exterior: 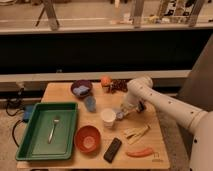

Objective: Wipe table surface with towel

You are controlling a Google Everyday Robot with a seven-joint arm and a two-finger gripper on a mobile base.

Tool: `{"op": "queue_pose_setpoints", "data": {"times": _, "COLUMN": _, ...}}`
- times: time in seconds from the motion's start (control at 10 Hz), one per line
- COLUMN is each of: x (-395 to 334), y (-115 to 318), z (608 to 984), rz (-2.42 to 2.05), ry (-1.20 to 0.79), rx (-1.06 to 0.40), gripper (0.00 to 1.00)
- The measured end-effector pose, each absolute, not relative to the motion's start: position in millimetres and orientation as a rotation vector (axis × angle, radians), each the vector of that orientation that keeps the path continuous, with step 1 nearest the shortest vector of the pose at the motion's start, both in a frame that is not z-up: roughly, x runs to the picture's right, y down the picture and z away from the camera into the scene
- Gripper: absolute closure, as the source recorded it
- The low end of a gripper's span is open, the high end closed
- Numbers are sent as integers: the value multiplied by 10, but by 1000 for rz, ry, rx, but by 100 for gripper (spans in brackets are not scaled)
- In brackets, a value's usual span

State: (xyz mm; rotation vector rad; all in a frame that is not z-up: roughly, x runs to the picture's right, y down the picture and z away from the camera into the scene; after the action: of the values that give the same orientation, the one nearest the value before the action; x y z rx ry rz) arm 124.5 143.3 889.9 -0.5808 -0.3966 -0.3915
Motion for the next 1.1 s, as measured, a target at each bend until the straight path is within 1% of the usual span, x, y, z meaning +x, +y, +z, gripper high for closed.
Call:
{"op": "queue_pose_setpoints", "data": {"times": 0.2, "x": 1374, "y": 1393, "z": 8931, "rz": -373, "ry": -378, "rx": -581, "gripper": 100}}
{"op": "queue_pose_setpoints", "data": {"times": 0.7, "x": 1379, "y": 932, "z": 9332, "rz": -334, "ry": -365, "rx": -539, "gripper": 100}}
{"op": "queue_pose_setpoints", "data": {"times": 0.9, "x": 1129, "y": 850, "z": 9451, "rz": -362, "ry": -378, "rx": -537, "gripper": 100}}
{"op": "queue_pose_setpoints", "data": {"times": 1.1, "x": 805, "y": 879, "z": 9514, "rz": -405, "ry": -399, "rx": -544, "gripper": 100}}
